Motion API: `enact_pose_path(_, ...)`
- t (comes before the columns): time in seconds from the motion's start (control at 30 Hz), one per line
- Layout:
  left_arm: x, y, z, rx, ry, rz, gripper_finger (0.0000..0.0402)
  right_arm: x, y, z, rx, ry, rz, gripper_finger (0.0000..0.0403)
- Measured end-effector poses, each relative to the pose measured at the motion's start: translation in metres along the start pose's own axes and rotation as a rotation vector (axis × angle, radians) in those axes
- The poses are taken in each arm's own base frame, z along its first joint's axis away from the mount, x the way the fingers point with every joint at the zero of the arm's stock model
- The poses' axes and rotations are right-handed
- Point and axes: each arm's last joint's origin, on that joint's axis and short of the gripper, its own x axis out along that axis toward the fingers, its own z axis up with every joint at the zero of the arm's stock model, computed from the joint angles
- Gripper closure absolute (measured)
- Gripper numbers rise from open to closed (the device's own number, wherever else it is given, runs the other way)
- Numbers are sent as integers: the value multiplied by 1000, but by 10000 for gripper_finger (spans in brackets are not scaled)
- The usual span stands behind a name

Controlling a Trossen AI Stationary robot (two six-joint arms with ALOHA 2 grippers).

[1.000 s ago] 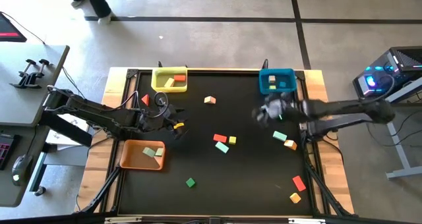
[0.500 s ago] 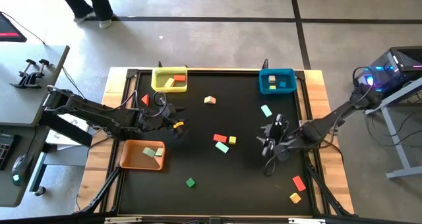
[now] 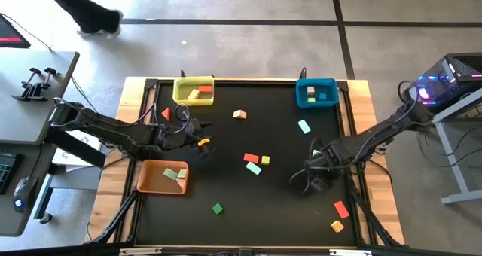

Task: Sort blocks by size
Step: Put the yellow wooden block into the orange bin

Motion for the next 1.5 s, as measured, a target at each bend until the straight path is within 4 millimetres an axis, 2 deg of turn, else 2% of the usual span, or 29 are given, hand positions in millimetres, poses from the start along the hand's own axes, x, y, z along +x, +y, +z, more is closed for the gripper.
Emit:
enact_pose_path(0.2, 0, 0, 0, 4, -4, -1, 200, 20, -6, 8, -55, -62, -155, 199)
enact_pose_path(0.4, 0, 0, 1, 22, -10, -3, 200, 29, -6, 23, -97, -56, -246, 198)
enact_pose_path(0.6, 0, -1, 3, 30, -28, -6, 200, 31, -16, 37, -99, 16, -378, 178)
enact_pose_path(0.77, 0, -1, 3, 31, -27, -7, 200, 28, -20, 47, -127, 8, -379, 147)
enact_pose_path(0.97, 0, -1, 3, 31, -25, -14, 200, 26, -26, 60, -161, 8, -395, 142)
enact_pose_path(1.13, 0, -1, 3, 32, -23, -18, 200, 36, -28, 71, -193, 83, -439, 142)
enact_pose_path(1.5, 0, -1, 3, 33, -23, -22, 200, 73, -26, 87, -314, 344, -477, 146)
